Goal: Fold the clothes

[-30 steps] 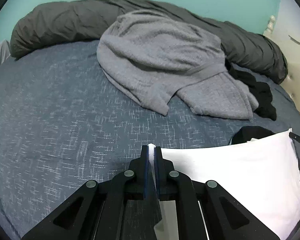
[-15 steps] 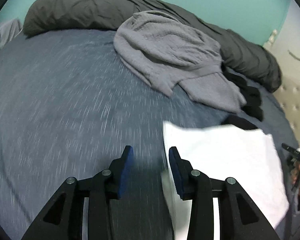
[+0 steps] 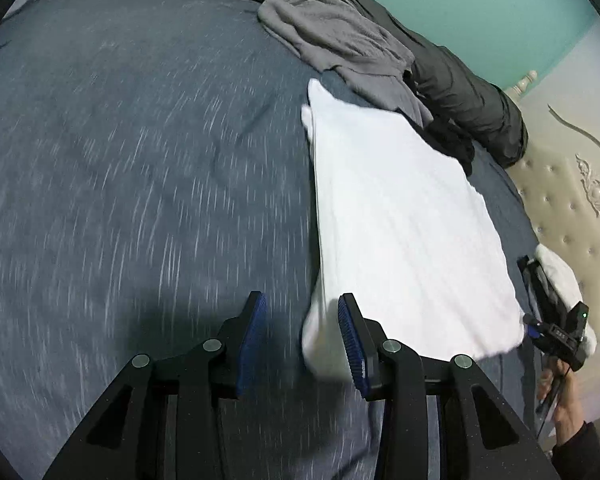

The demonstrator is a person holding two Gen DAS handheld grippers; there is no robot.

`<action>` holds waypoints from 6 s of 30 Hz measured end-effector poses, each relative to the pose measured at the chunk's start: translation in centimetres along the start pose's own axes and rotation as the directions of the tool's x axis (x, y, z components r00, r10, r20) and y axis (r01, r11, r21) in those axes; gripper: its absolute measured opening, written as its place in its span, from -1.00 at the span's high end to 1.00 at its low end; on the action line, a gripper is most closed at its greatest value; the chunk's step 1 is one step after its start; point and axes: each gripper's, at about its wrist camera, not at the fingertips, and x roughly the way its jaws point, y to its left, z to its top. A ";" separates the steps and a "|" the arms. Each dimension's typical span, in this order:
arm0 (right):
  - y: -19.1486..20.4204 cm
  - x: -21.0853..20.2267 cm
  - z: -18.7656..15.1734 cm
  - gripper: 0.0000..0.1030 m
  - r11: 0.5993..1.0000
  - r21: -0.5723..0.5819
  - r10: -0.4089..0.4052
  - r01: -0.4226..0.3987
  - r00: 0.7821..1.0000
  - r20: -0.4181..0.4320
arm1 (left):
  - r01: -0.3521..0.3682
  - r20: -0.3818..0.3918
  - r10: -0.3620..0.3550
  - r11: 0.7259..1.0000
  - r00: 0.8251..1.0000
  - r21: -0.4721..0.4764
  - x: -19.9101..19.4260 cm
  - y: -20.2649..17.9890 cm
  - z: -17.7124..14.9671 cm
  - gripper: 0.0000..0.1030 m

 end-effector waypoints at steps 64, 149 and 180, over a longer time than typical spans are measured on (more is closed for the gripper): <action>12.2 2.7 -7.2 0.70 0.960 -0.063 0.275 -0.271 0.960 0.060 | 0.118 0.127 -0.089 0.963 0.988 -0.243 0.1 1.0 -4.7 0.01; 2.9 -2.4 -7.0 0.96 0.985 0.047 0.156 -0.163 0.978 0.136 | 0.173 0.157 -0.185 0.981 0.970 0.084 0.6 -18.2 3.9 0.93; -1.9 -4.3 -3.3 0.89 0.969 0.104 0.200 -0.226 0.956 0.214 | 0.208 -0.210 -0.118 0.850 0.971 0.483 12.8 -37.0 -7.1 0.27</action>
